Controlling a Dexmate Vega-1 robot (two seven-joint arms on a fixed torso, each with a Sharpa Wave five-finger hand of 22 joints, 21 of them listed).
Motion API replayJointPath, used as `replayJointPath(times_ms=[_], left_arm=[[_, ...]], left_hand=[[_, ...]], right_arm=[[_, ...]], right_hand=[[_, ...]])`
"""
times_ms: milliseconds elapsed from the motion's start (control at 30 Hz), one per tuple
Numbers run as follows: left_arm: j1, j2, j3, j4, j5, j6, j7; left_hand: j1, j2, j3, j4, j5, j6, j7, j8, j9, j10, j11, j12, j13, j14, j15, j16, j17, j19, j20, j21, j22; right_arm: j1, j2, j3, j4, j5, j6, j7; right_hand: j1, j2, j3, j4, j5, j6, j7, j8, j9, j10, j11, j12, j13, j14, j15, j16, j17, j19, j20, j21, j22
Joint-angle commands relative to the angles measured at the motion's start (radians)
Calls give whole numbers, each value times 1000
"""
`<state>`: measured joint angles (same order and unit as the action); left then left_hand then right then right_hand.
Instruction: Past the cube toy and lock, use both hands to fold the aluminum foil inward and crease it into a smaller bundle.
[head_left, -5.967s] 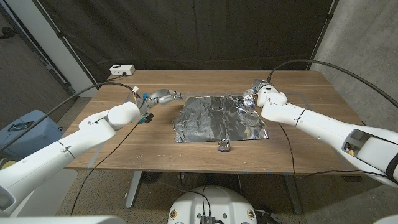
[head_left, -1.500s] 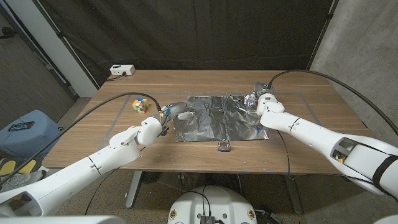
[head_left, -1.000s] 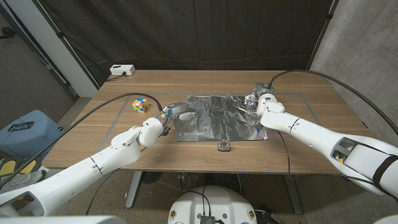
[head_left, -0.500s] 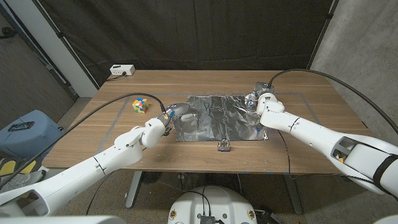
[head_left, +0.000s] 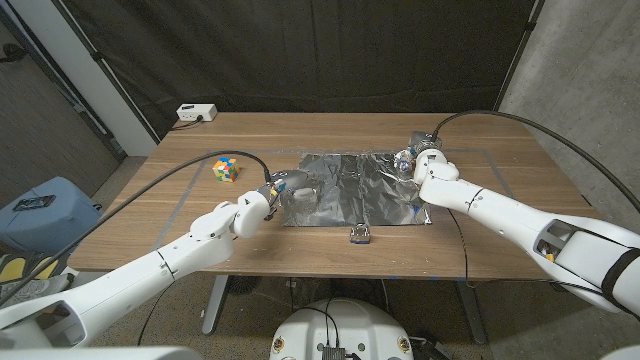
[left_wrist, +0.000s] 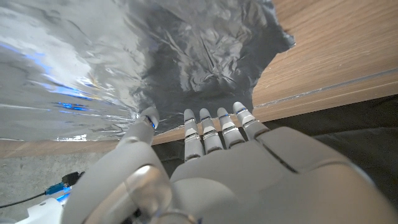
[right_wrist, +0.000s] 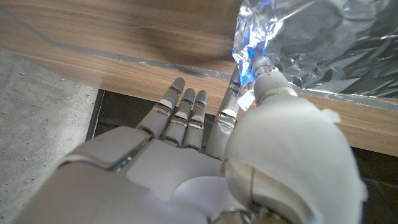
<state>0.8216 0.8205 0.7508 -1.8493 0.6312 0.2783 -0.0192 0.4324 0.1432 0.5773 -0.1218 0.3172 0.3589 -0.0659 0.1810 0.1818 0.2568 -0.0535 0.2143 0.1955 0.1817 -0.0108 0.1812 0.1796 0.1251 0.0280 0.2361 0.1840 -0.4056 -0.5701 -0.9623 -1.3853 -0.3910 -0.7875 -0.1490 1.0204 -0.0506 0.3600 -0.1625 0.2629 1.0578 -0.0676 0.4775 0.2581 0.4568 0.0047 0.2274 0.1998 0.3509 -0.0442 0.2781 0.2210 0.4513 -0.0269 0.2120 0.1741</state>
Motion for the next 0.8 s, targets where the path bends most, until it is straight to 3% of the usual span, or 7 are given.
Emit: replayJointPath(times_ms=[33,267,800], left_arm=[[-17,-6,17,8,36,7,-37],[-23,-13,13,15,21,6,-61],[-29,-9,4,14,-26,5,-87]], left_hand=[[-12,1,-2,11,-1,7,5,5,1,4,1,2,3,0,1,5,3,-4,0,-7,6],[-39,2,-9,27,-8,46,13,17,1,31,-2,11,3,19,-1,11,1,-5,-3,-9,6],[-52,-1,-12,32,-12,54,15,16,1,32,-1,9,3,19,-3,9,0,-6,-6,-10,6]], right_arm=[[3,-1,0,-2,-6,2,5],[4,1,-1,-3,-8,-7,9],[3,-3,-7,-37,-20,-32,16]], right_hand=[[8,0,1,5,2,1,-5,4,1,6,-1,-2,0,7,-50,7,4,2,-1,2,5],[8,1,-2,7,2,1,-4,5,0,7,-3,-5,0,7,-51,7,4,2,-2,2,5],[9,6,-8,11,1,1,-1,6,-1,9,-1,-8,0,9,-52,9,6,2,-2,0,5]])
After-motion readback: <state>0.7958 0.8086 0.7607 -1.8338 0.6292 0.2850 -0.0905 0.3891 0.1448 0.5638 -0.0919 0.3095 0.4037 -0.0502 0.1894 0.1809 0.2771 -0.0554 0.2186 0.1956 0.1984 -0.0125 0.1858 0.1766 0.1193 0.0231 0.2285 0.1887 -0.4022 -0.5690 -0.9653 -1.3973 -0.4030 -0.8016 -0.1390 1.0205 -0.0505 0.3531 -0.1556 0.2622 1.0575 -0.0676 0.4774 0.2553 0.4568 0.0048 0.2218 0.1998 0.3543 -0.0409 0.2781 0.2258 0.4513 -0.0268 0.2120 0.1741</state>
